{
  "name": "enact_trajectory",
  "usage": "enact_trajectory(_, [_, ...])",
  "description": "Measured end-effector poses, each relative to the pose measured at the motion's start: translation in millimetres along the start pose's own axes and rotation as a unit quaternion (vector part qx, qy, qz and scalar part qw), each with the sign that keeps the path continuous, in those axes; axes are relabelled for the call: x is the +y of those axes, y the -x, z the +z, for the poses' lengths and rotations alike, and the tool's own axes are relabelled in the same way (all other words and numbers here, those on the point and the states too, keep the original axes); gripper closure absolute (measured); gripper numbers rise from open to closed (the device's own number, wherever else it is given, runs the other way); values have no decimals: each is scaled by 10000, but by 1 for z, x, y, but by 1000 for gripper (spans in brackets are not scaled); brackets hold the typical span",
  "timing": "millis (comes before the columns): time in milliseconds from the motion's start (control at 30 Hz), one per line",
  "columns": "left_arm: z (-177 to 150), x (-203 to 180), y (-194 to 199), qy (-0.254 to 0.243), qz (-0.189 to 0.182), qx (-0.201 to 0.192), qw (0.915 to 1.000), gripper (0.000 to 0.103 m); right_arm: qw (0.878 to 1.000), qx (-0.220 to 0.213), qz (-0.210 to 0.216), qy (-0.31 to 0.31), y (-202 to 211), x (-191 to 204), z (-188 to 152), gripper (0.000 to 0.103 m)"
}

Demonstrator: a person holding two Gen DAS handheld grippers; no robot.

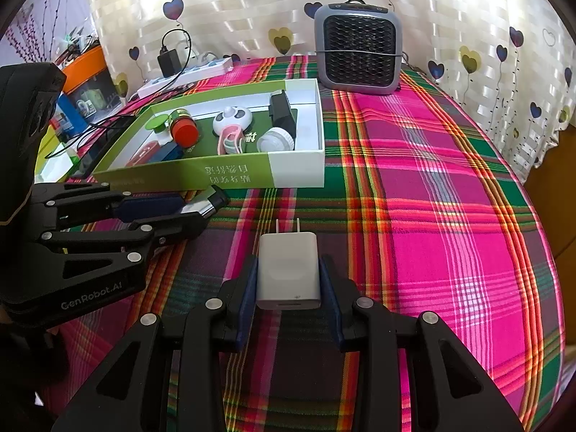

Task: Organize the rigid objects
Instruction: 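Lift the silver stick and white charger and carry them toward the tray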

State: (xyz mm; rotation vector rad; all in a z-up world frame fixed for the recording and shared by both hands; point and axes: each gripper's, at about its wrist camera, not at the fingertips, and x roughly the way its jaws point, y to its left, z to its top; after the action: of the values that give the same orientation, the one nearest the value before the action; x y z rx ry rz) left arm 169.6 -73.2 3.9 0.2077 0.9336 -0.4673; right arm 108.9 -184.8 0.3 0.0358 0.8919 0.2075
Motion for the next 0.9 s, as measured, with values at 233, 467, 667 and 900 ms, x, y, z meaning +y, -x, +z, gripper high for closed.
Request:
enact_trajectory(233, [-3,-1,2,42,-22,-24,10000,81,10000,1,0,0,0,0,0,68])
enact_trajectory(467, [-5,-1,8,110,-83,-107,9998,81,10000,-7,-10,-5,0,0,0,68])
enact_trajectory(667, [-6,-1,16,147,-102,-200,9996,81,10000,-62,-29,14,3,2,-1,68])
enact_trajectory(900, [-9,-1,24,183,-131,-294,9993,81,9999,-136,-11,49,8,5,-2,68])
